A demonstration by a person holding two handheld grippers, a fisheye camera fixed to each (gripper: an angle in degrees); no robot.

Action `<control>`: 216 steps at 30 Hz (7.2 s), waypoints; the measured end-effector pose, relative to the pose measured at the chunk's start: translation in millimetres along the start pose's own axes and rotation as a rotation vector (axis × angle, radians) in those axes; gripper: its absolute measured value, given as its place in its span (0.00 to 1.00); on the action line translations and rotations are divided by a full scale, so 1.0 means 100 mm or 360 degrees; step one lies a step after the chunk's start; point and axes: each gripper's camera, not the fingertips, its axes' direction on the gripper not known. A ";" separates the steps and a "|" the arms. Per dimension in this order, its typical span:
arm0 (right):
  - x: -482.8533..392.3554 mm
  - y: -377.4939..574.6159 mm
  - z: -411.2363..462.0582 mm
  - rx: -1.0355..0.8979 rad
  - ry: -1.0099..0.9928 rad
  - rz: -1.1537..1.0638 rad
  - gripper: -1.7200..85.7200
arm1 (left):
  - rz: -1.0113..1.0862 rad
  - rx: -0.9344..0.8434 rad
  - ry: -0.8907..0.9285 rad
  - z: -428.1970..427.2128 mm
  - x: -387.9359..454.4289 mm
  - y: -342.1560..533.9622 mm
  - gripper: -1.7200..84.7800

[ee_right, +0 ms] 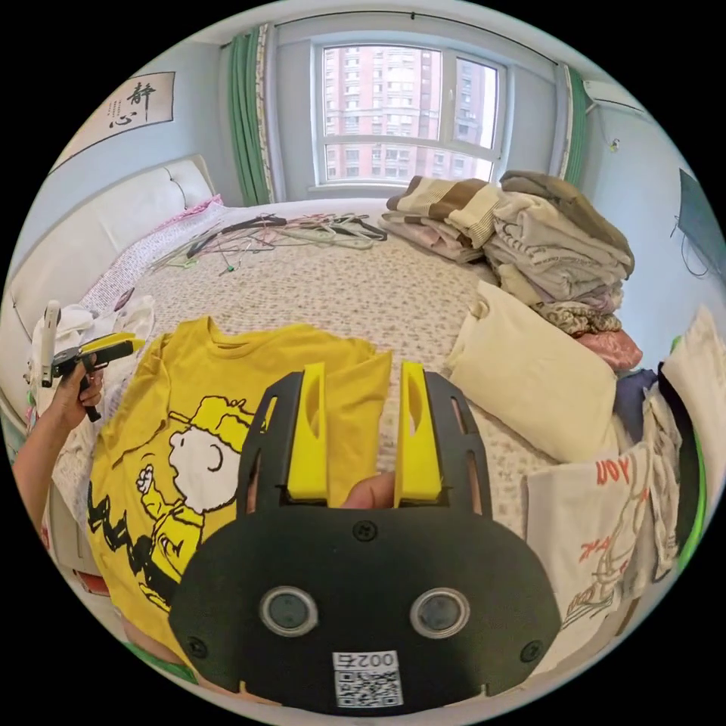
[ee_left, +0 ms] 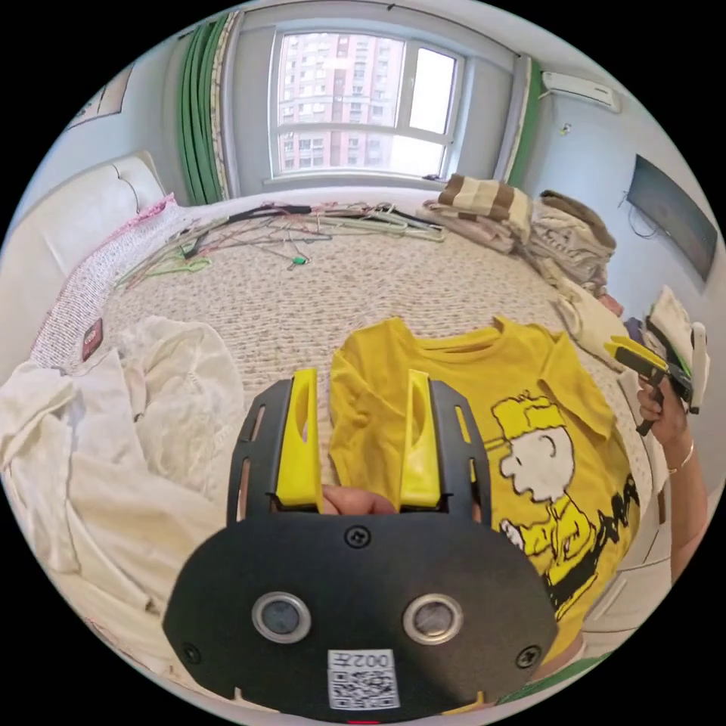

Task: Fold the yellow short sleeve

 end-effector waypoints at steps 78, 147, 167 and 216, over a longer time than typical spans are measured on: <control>-0.63 4.54 -2.69 0.0312 -0.0454 -0.0252 0.03 | 0.0092 0.0444 0.0929 -1.15 -0.79 5.07 0.01; -2.23 1.36 -2.51 0.0104 -0.0604 -0.0047 0.03 | 0.0114 0.0528 0.0638 0.07 1.41 5.23 0.01; -0.20 2.73 -3.25 0.0288 -0.0151 0.0130 0.10 | 0.0552 0.0456 0.0691 0.53 2.96 5.23 0.02; -2.69 0.97 -2.05 -0.0245 -0.0032 -0.0234 0.06 | 0.0033 0.0108 0.0872 0.43 1.19 4.93 0.01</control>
